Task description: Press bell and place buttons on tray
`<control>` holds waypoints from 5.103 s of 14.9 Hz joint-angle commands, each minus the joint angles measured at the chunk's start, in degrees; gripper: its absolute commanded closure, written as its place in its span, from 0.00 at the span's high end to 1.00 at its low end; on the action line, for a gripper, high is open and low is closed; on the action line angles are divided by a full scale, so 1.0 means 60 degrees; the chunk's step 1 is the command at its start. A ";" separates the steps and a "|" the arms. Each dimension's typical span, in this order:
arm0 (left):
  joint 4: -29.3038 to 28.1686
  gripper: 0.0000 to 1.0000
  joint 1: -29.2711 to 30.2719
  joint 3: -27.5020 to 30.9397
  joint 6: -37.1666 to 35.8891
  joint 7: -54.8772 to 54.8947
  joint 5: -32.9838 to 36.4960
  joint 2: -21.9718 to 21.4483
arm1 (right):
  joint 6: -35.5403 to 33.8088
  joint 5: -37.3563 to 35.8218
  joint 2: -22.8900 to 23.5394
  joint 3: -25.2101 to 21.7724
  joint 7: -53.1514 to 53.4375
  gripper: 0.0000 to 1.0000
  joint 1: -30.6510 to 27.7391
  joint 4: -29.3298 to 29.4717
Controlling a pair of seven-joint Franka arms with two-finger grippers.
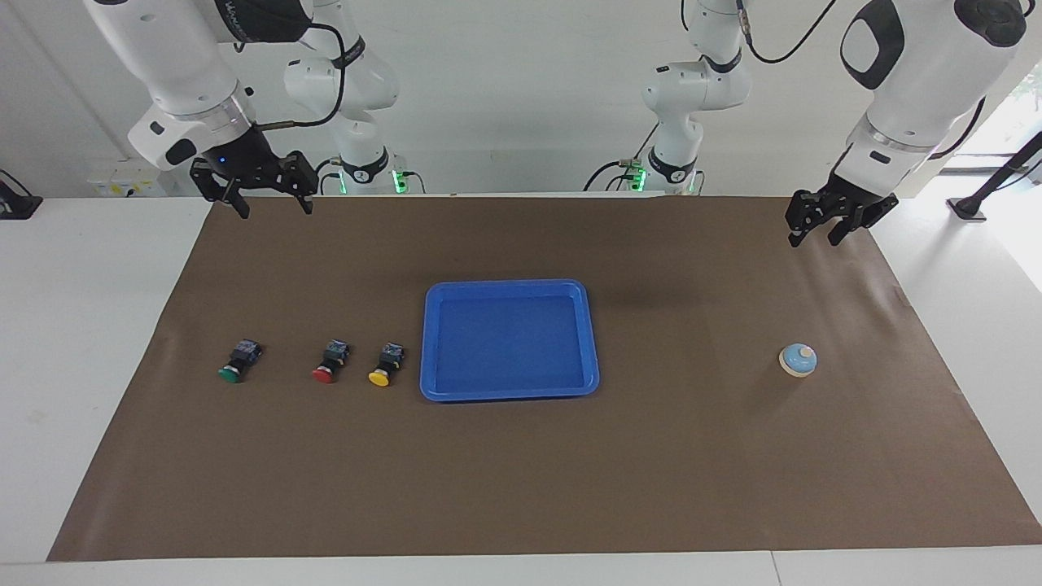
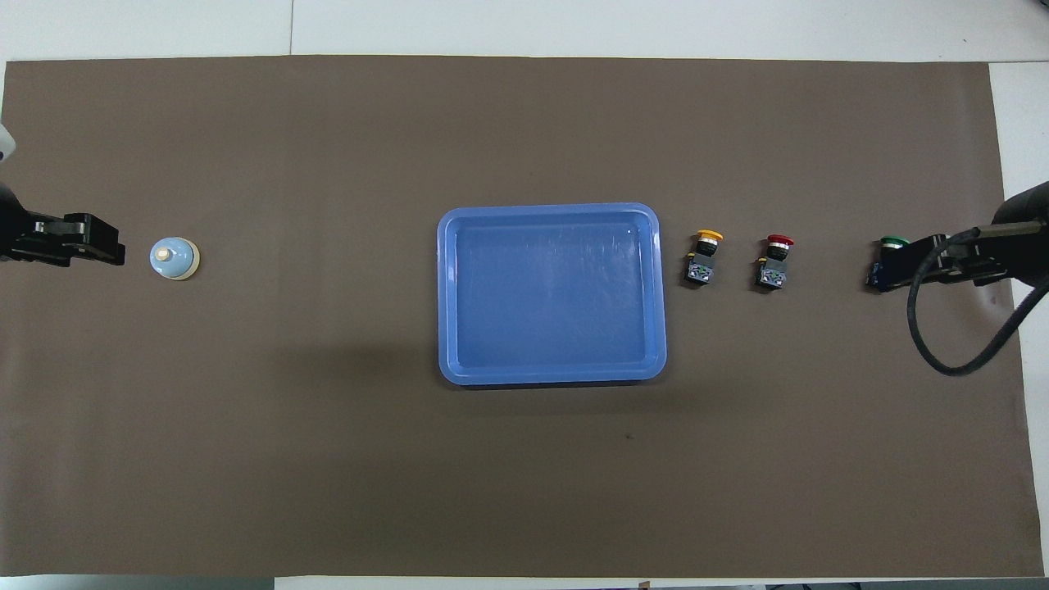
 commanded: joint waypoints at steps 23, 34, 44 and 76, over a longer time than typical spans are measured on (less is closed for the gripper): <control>-0.1950 0.00 0.1370 0.0027 0.4534 -0.0012 0.0118 0.2811 | 0.0009 0.0092 -0.0158 0.0158 -0.0180 1.00 -0.0236 -0.0147; -0.0123 0.60 0.0857 -0.0002 0.1670 -0.0115 0.0104 0.2521 | -0.0005 0.0092 -0.0158 0.0158 -0.0180 1.00 -0.0236 -0.0147; 0.0671 1.00 0.0476 -0.0061 -0.1338 -0.0393 0.0016 0.0907 | -0.0020 0.0092 -0.0158 0.0129 -0.0268 1.00 -0.0324 -0.0147; 0.0100 1.00 0.0212 -0.0017 -0.1324 -0.0291 0.0016 0.0013 | 0.8989 -0.0904 0.3782 0.0232 0.3539 0.97 0.1522 -0.3516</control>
